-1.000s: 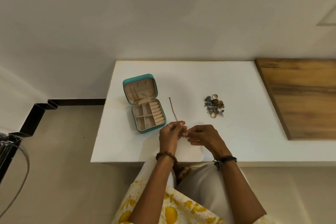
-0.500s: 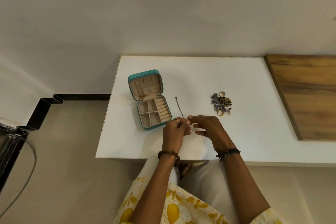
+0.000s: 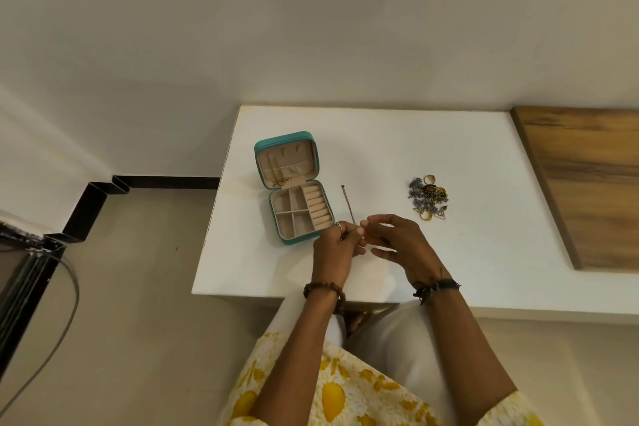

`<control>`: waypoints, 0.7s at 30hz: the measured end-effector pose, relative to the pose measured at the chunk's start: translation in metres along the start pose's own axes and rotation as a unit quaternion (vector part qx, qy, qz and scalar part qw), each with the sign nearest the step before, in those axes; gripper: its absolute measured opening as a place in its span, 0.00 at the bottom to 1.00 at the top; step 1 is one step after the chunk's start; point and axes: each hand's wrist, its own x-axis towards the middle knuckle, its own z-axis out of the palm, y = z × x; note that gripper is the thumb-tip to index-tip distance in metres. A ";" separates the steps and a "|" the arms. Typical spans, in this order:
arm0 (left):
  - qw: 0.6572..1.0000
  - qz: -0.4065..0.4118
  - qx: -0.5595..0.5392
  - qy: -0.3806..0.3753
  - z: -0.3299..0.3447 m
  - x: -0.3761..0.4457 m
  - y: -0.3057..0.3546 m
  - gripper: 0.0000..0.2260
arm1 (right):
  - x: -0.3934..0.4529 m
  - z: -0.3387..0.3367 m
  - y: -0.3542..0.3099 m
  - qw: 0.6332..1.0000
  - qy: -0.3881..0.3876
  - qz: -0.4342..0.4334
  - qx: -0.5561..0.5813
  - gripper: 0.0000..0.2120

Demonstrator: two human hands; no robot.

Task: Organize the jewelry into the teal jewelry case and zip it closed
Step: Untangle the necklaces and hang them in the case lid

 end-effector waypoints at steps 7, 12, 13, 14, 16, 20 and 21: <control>0.999 -0.006 -0.010 0.030 0.001 -0.002 -0.001 0.09 | -0.001 0.003 -0.002 0.997 0.057 -0.056 0.002 0.14; 0.998 -0.019 -0.052 0.042 0.004 -0.002 0.001 0.06 | -0.002 0.001 -0.003 0.995 0.069 -0.067 -0.012 0.14; 0.996 -0.026 -0.074 0.045 0.003 -0.002 0.002 0.05 | -0.002 0.000 -0.003 0.995 0.069 -0.066 -0.017 0.14; 0.993 -0.033 -0.102 0.045 0.002 -0.001 0.003 0.05 | -0.002 -0.001 -0.003 0.995 0.067 -0.065 -0.023 0.13; 0.985 -0.049 -0.158 0.039 0.000 0.000 0.004 0.06 | -0.002 -0.004 -0.003 0.996 0.060 -0.062 -0.033 0.12; 0.976 -0.062 -0.210 -0.002 -0.003 -0.002 0.009 0.08 | 0.001 -0.007 0.002 0.988 0.062 -0.072 -0.119 0.06; 0.977 -0.059 -0.203 -0.015 -0.002 -0.002 0.010 0.08 | 0.002 -0.007 0.004 0.981 0.065 -0.088 -0.160 0.07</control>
